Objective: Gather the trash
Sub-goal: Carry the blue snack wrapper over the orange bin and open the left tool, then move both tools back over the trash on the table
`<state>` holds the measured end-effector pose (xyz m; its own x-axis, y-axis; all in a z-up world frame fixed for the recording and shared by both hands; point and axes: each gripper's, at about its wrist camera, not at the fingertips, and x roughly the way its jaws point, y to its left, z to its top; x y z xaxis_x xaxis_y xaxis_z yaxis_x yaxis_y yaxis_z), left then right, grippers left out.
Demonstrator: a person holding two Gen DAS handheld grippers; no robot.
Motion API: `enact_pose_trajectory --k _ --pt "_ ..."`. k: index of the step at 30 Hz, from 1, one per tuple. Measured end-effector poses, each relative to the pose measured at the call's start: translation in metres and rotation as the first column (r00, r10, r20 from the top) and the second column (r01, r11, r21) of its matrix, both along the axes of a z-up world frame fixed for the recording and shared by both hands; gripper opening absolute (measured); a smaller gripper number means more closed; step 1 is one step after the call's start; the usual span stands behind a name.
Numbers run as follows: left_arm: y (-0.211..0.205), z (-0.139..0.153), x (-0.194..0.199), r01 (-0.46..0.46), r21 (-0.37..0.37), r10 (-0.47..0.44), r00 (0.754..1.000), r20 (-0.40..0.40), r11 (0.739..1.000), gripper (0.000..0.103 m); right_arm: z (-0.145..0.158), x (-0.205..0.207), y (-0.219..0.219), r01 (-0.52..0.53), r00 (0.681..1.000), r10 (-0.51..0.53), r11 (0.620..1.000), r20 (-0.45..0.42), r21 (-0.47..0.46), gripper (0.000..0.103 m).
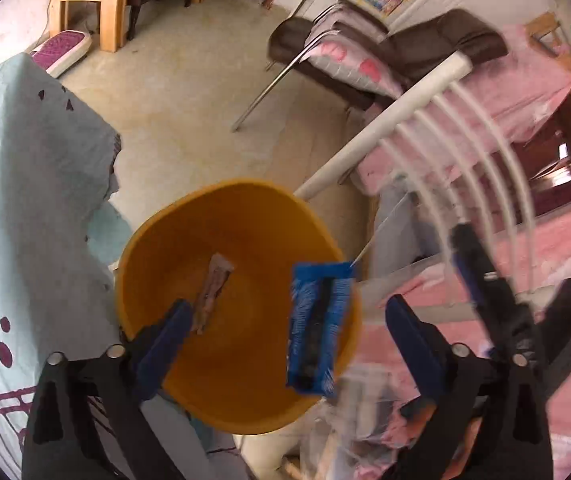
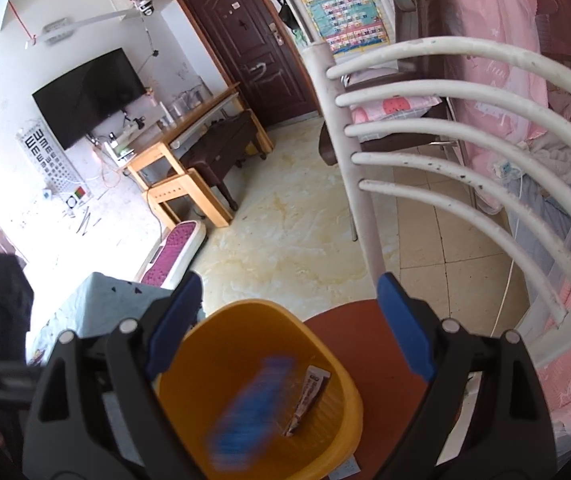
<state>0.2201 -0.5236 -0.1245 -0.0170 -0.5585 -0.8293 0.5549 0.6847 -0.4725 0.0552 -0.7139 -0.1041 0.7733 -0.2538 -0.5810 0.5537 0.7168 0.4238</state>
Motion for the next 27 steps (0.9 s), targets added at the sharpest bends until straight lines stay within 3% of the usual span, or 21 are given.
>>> enact_pose_trajectory --k 3,7,10,12,14,17,21,23,24,27 --pt "0.021 0.022 0.000 -0.033 0.012 0.033 0.998 0.054 0.999 0.094 -0.001 0.007 0.007 -0.023 1.000 0.023 1.000 -0.008 0.004 0.086" --pt "0.072 0.060 -0.011 -0.074 -0.041 0.079 0.989 0.128 0.996 0.094 0.005 0.015 0.022 -0.073 0.997 0.073 0.997 -0.005 -0.001 0.086" --pt "0.135 0.093 -0.028 -0.129 -0.052 0.138 0.955 0.261 0.990 0.095 0.016 0.022 0.044 -0.126 0.992 0.126 0.992 0.005 -0.030 0.086" --pt "0.182 0.113 -0.038 -0.183 -0.040 0.185 0.913 0.363 0.982 0.095 0.024 0.028 0.062 -0.170 0.985 0.171 0.984 0.009 -0.053 0.086" --pt "0.234 0.125 -0.047 -0.275 -0.010 0.248 0.849 0.466 0.961 0.095 0.032 0.033 0.084 -0.226 0.974 0.228 0.971 0.007 -0.076 0.093" --pt "0.307 0.128 -0.050 -0.428 0.070 0.322 0.769 0.552 0.901 0.095 0.048 0.040 0.117 -0.307 0.951 0.309 0.944 0.004 -0.122 0.096" --pt "0.399 0.121 -0.039 -0.585 0.058 0.480 0.714 0.509 0.809 0.095 0.064 0.054 0.169 -0.431 0.899 0.438 0.887 0.001 -0.167 0.097" --pt "0.435 0.118 -0.033 -0.646 0.040 0.546 0.675 0.497 0.762 0.095 0.070 0.063 0.196 -0.481 0.873 0.488 0.856 -0.006 -0.189 0.097" --pt "0.448 0.115 -0.031 -0.664 0.029 0.571 0.663 0.485 0.747 0.095 0.072 0.067 0.208 -0.501 0.860 0.509 0.843 -0.009 -0.197 0.097" --pt "0.477 0.114 -0.028 -0.672 0.012 0.587 0.655 0.476 0.740 0.095 0.077 0.077 0.245 -0.564 0.818 0.574 0.796 -0.019 -0.218 0.097"
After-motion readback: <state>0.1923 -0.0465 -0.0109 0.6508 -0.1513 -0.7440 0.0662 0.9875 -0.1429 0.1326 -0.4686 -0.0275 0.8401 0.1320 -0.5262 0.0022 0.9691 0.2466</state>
